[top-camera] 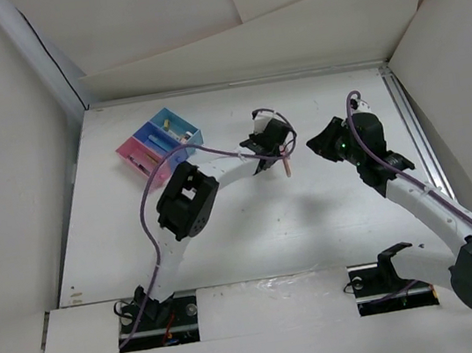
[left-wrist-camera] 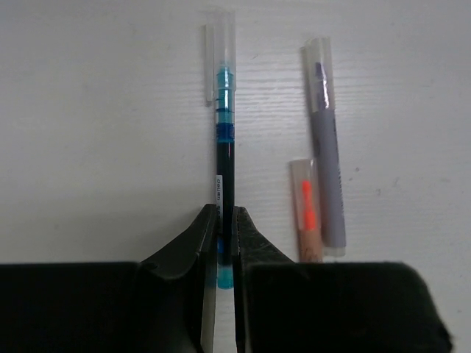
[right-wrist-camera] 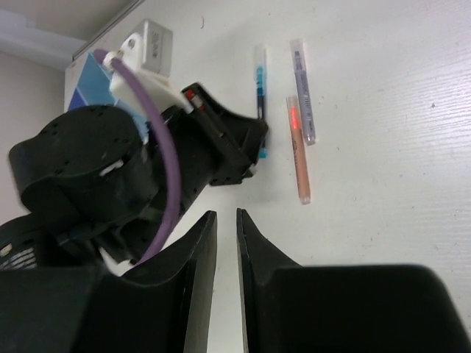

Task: Sort the stationery into containers
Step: Pick up the pen from the center of the board, then place the pen in the storage box.

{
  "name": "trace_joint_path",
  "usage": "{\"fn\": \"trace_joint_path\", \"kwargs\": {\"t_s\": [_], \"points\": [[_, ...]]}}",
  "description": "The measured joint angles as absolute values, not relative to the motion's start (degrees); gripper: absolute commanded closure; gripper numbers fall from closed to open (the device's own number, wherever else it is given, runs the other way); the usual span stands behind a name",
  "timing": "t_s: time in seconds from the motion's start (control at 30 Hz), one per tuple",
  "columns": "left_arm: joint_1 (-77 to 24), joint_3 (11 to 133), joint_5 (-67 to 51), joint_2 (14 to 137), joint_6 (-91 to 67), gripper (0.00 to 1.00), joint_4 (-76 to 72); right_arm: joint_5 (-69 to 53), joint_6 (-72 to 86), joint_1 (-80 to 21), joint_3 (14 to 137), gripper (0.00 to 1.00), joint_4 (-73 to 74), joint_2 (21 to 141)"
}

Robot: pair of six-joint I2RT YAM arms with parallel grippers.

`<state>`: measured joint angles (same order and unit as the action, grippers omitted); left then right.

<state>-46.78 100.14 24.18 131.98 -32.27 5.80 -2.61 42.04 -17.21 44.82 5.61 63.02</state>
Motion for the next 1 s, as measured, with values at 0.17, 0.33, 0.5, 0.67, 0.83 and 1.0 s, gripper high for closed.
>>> {"fn": "trace_joint_path", "kwargs": {"t_s": [0.17,0.33,0.5,0.67,0.83,1.0], "points": [[-44.8,90.1,23.8,120.3,-33.1,1.00,5.6,-2.6,42.0,-17.2,44.8,0.77,5.6,63.0],[-35.6,79.2,22.8,101.3,-36.1,1.00,0.7,-3.1,42.0,-17.2,44.8,0.77,5.6,63.0],[-20.8,66.9,20.8,87.7,-40.7,1.00,-6.4,-4.1,42.0,-17.2,44.8,0.77,5.6,63.0],[-9.7,55.8,19.7,84.9,-43.6,1.00,-6.8,-5.3,42.0,-17.2,44.8,0.77,5.5,64.0],[-5.6,51.7,18.9,85.0,-44.7,1.00,-5.0,-6.3,42.0,-17.3,44.8,0.77,5.5,66.0],[-4.4,53.0,19.1,87.4,-45.3,0.96,-4.7,-6.3,42.0,-17.6,44.8,0.77,5.5,66.1]]}}
